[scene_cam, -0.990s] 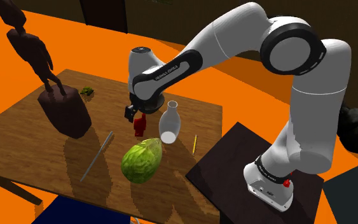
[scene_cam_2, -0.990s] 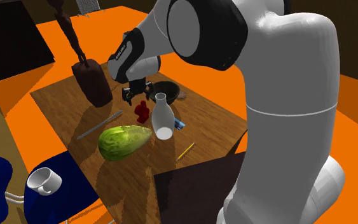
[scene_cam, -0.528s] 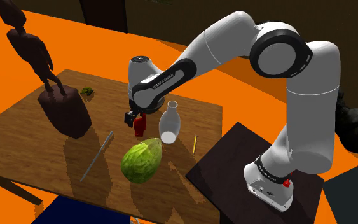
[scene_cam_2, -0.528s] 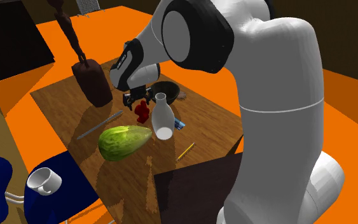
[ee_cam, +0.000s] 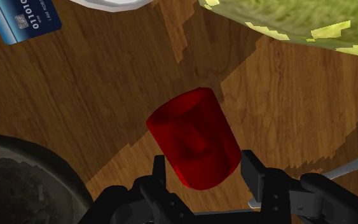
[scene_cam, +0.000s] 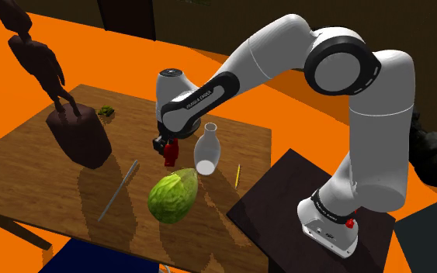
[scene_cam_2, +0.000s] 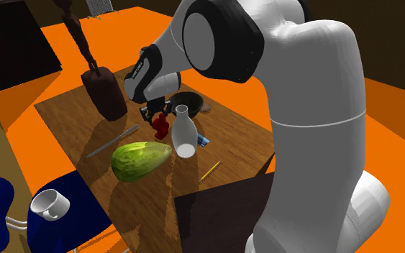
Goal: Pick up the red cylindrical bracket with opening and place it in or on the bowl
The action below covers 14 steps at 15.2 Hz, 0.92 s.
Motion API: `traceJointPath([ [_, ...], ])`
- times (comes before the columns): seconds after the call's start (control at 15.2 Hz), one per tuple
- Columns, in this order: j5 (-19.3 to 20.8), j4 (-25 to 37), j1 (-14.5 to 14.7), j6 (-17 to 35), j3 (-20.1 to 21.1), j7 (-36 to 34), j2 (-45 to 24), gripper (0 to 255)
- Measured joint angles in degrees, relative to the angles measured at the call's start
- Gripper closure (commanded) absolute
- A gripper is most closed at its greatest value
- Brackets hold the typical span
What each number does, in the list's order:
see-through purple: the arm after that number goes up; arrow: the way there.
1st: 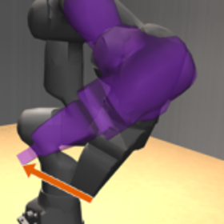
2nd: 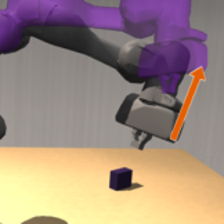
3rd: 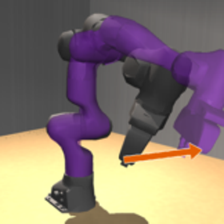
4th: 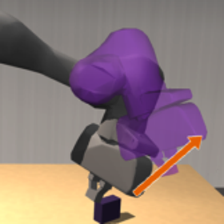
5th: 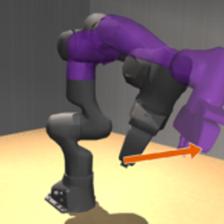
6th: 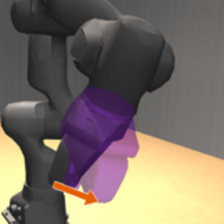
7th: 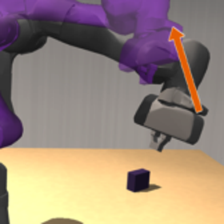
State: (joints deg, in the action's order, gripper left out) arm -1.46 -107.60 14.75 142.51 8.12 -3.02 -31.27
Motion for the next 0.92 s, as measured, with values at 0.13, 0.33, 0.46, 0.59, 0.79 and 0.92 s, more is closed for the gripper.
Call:
traceJointPath([
  [0.13, -0.01, -0.01, 0.01, -0.01, 0.03, 0.01, 0.01, 255],
  [0.33, -0.01, 0.03, -0.01, -0.03, 0.01, 0.02, 0.01, 255],
  [0.46, 0.00, 0.04, -0.02, -0.03, -0.01, 0.02, 0.01, 255],
  [0.59, -0.02, 0.00, -0.03, -0.25, 0.00, 0.00, 0.22, 255],
  [0.79, -0.16, -0.01, -0.16, -1.71, 0.11, 0.00, 1.67, 255],
  [0.92, -0.25, 0.04, -0.15, -2.84, 0.21, -0.14, 2.76, 255],
])
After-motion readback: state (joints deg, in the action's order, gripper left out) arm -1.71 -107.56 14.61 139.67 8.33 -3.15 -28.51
